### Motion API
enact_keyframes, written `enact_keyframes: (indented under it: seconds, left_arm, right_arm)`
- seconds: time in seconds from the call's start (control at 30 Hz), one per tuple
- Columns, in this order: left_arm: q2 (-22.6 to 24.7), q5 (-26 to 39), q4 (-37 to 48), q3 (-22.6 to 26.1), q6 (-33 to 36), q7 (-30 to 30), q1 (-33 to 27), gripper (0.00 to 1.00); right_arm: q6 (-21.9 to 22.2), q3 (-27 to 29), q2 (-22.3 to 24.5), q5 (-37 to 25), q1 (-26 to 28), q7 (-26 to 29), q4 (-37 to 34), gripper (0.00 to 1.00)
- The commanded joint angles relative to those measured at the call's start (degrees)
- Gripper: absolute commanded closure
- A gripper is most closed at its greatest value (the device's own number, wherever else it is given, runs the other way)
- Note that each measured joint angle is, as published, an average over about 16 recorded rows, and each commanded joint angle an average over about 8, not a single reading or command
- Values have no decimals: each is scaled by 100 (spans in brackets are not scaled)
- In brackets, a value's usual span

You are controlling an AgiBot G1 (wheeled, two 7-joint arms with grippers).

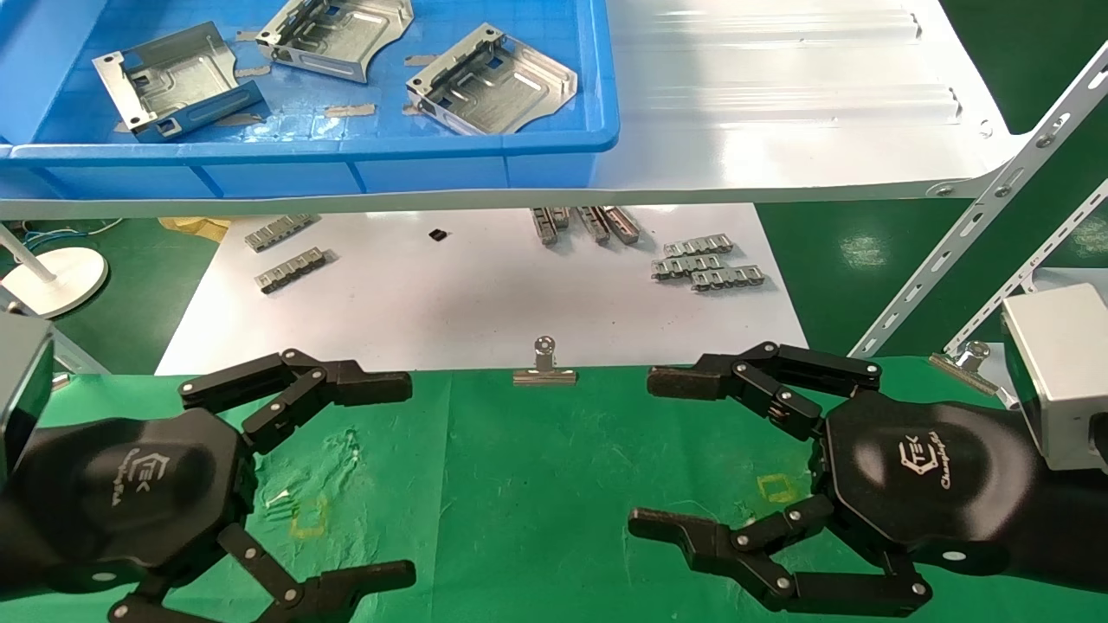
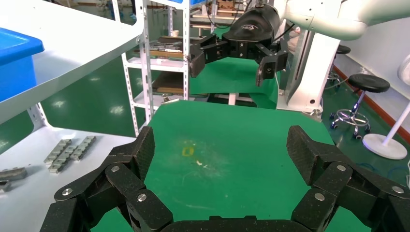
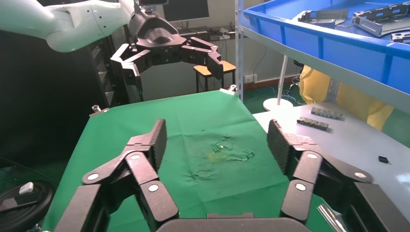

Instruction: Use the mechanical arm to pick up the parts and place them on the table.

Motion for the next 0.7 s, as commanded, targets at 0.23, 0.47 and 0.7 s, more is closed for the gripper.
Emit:
enact_keyframes:
  seconds: [0.23, 0.47, 0.7]
  left_arm:
    - [0, 0, 0, 0, 0, 0, 0, 0]
    - [0, 0, 0, 0, 0, 0, 0, 0]
    - [0, 0, 0, 0, 0, 0, 0, 0]
  right_arm:
    - [0, 0, 0, 0, 0, 0, 0, 100]
    - [0, 0, 0, 0, 0, 0, 0, 100]
    - [0, 0, 0, 0, 0, 0, 0, 100]
